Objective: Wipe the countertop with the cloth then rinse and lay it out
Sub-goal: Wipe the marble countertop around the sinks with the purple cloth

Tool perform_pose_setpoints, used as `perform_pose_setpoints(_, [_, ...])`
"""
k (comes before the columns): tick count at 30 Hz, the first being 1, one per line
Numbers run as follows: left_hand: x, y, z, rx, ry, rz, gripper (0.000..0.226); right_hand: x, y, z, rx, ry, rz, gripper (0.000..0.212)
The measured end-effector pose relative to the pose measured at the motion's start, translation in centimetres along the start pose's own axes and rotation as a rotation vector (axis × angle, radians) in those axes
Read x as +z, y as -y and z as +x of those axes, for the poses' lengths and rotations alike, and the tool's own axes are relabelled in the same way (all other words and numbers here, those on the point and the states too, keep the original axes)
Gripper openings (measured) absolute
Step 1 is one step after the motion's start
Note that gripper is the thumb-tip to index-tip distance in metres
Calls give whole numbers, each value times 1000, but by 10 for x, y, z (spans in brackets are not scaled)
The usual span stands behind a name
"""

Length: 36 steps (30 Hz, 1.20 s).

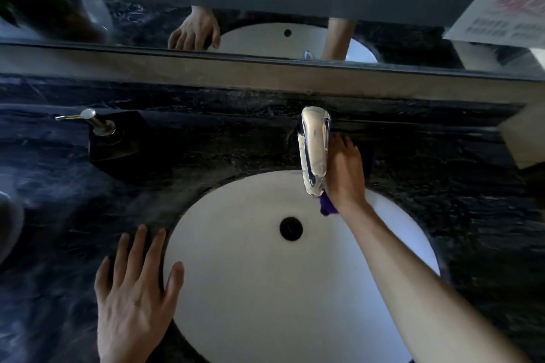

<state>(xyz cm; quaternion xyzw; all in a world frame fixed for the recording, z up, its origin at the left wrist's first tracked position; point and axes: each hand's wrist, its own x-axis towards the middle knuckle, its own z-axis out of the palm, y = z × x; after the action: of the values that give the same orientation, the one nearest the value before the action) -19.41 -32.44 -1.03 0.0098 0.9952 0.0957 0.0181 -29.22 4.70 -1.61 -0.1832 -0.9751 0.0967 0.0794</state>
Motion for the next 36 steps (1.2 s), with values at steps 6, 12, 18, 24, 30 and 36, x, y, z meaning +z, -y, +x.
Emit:
perform_pose_setpoints(6, [0,2,1,9,101,47,69,3,-9,38,-64,120,-77,46])
perform_pose_setpoints(12, [-1,-13,-13,129,139,72,70,-14,6,-1,-41,108,-92,74])
perform_pose_setpoints(18, [30,-143,-97,524,232,-189,66,-9,-4,22,-146,173,-109,67])
perform_pose_setpoints(24, [59,-256,-164,753,407,-228,65,-8,-23,29,-177,170,-103,57])
perform_pose_setpoints(30, [70,-259,-167,719,376,-187,70,-22,-75,35,-143,231,-62,54])
perform_pose_setpoints(36, [70,-263,-168,756,378,-143,71,-59,-208,32,112,240,-149,54])
